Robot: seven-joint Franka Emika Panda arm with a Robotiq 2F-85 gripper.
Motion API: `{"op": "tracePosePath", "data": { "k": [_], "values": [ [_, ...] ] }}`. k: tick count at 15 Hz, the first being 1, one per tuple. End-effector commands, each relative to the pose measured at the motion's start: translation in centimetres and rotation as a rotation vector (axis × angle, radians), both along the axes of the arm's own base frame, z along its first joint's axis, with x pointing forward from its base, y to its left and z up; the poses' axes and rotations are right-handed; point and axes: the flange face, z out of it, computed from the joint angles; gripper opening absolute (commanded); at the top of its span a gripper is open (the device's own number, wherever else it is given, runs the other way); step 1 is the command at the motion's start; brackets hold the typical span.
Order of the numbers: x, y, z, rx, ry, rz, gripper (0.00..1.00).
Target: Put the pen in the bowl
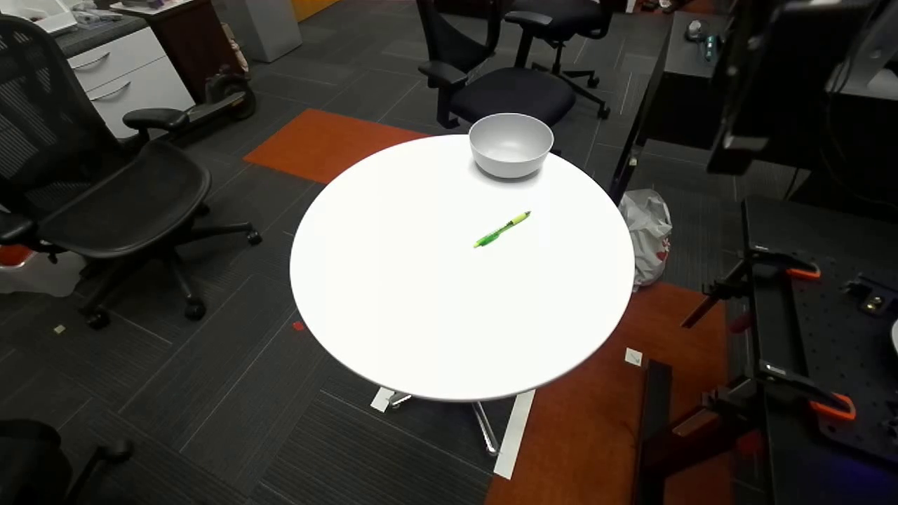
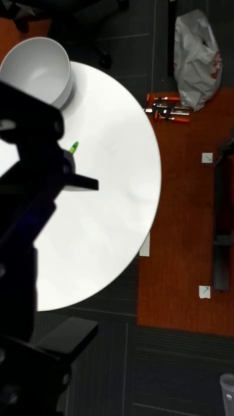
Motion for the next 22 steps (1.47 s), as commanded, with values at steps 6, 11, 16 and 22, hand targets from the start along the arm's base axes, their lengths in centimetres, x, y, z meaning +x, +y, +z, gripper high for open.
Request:
{"op": "tracePosePath", "data": {
  "k": [6, 11, 16, 22],
  "values": [
    [5.3, -5.2, -10.3, 0.004, -0.063, 0.153, 1.00],
    [5.7, -6.1, -11.4, 0.021, -0.046, 0.133, 1.00],
    [6.5, -6.0, -11.4, -0.010, -0.103, 0.170, 1.00],
    [8.9, -7.5, -13.0, -0.081, -0.248, 0.396, 1.00]
  ]
}}
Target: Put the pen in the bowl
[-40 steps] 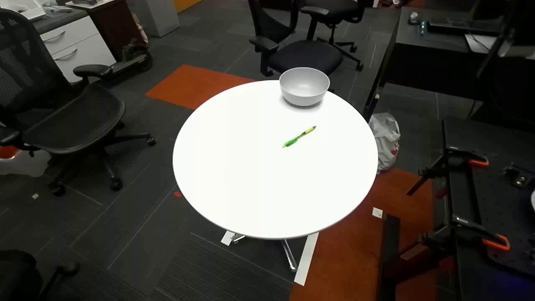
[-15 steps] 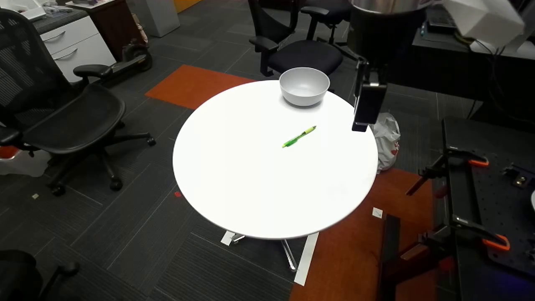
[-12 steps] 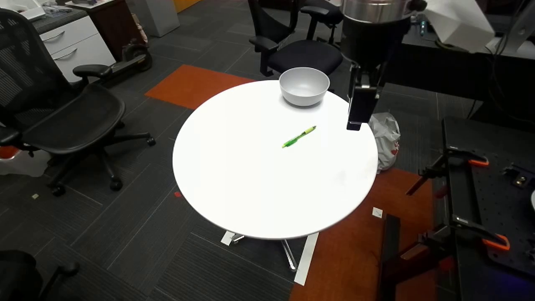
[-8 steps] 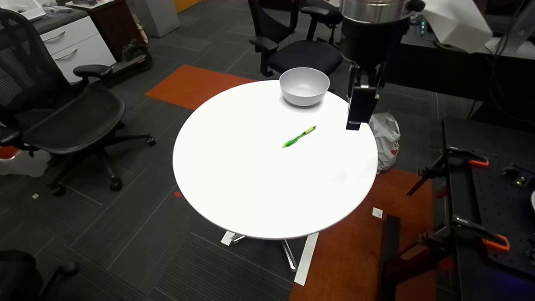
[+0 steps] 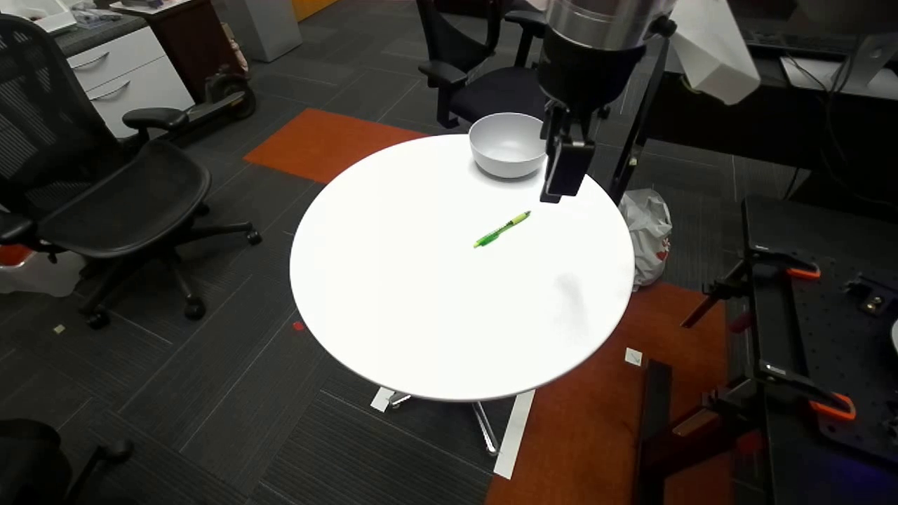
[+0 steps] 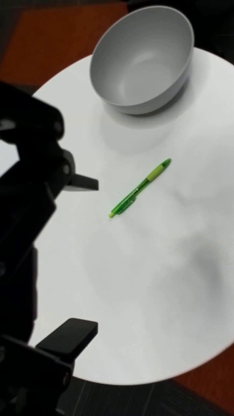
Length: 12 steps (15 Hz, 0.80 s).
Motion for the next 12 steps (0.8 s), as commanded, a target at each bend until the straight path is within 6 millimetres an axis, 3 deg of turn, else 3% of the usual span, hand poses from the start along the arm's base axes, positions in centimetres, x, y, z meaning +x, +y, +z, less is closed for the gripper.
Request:
{"op": "tracePosePath", "data": {
  "k": [1, 8, 12],
  "values": [
    [1.3, -1.7, -1.7, -0.016, -0.049, 0.130, 1.00],
    [2.4, -6.6, -7.6, -0.031, 0.032, 0.383, 1.00],
    [3.0, -8.2, -10.5, -0.035, 0.057, 0.440, 1.00]
  ]
}}
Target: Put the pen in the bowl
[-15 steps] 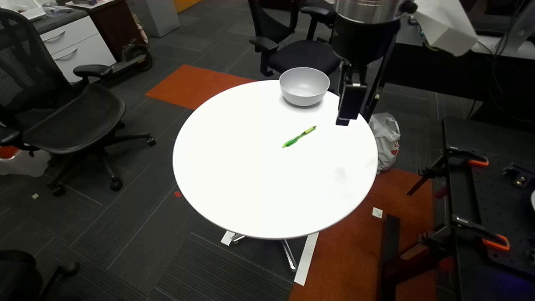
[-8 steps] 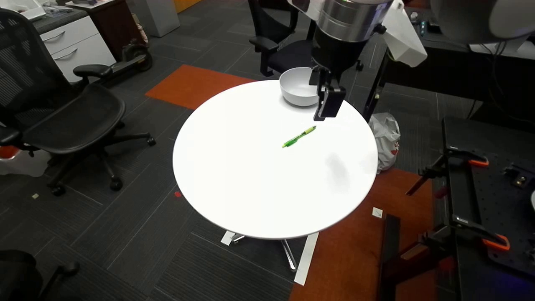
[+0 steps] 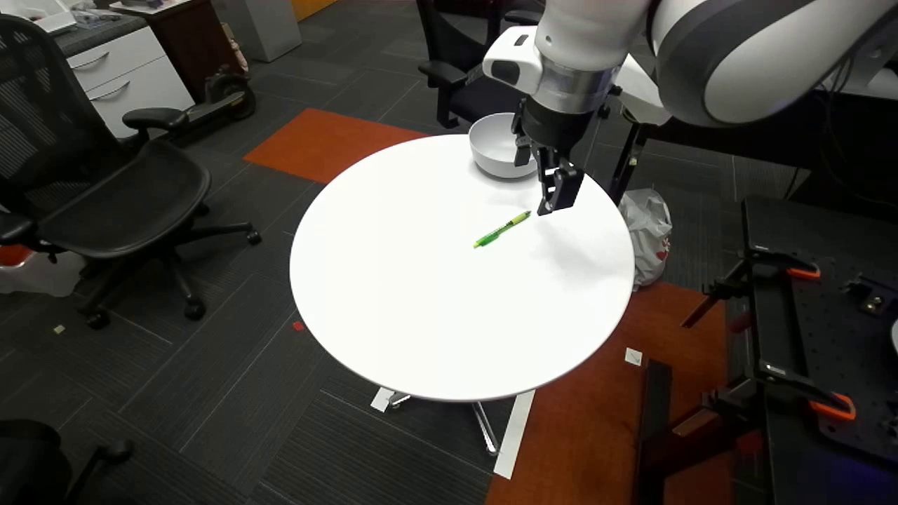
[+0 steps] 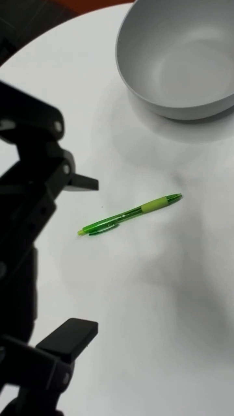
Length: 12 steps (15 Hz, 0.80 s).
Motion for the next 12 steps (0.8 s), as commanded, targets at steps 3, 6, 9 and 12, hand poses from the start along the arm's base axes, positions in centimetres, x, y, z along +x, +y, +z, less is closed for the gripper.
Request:
{"op": "tracePosePath", "data": {
  "k": [3, 6, 9, 12],
  "values": [
    [1.2, -1.6, -3.3, 0.000, 0.035, 0.098, 1.00],
    [1.9, -2.4, -4.7, 0.001, 0.064, 0.148, 1.00],
    [2.8, -2.9, -5.7, 0.010, 0.085, 0.189, 1.00],
    [3.5, -3.2, -7.0, 0.027, 0.101, 0.217, 1.00]
  ]
}}
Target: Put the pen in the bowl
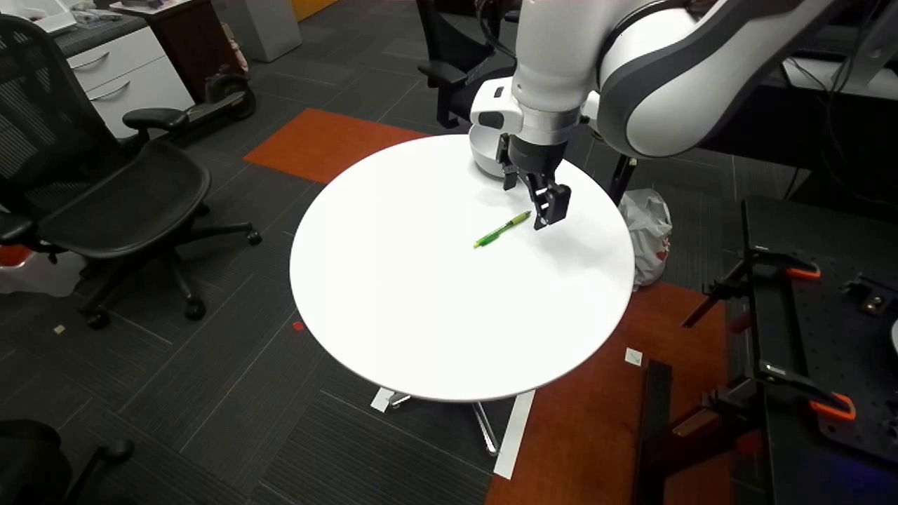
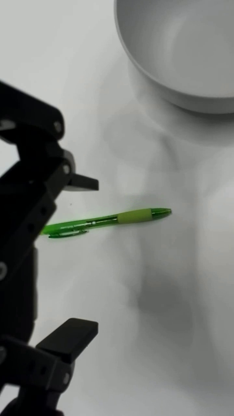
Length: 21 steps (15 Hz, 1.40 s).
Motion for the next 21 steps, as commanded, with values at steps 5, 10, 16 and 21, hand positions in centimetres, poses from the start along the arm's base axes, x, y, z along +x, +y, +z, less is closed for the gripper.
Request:
{"op": "tracePosePath", "data": {
  "k": [5, 10, 16, 21],
  "values": [
    [1.9, -0.5, -3.0, 0.059, 0.033, 0.039, 1.00],
    [2.9, -1.3, -4.4, 0.076, 0.050, 0.003, 1.00],
    [4.3, -2.4, -5.5, 0.093, 0.063, -0.036, 0.79],
    [4.9, -2.9, -6.3, 0.117, 0.083, -0.078, 0.42]
  ]
}}
